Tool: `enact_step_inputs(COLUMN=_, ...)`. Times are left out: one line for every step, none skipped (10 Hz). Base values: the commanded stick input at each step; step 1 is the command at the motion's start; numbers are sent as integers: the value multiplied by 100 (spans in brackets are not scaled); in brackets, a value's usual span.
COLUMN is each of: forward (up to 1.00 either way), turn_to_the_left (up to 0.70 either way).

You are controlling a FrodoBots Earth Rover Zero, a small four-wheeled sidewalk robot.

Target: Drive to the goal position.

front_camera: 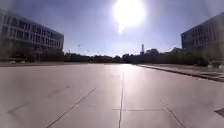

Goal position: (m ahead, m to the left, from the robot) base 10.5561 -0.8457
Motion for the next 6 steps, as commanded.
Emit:
enact_step_inputs(forward=100, turn_to_the_left=-2)
enact_step_inputs(forward=100, turn_to_the_left=-5)
enact_step_inputs(forward=100, turn_to_the_left=0)
enact_step_inputs(forward=75, turn_to_the_left=25)
enact_step_inputs(forward=23, turn_to_the_left=77)
enact_step_inputs(forward=0, turn_to_the_left=100)
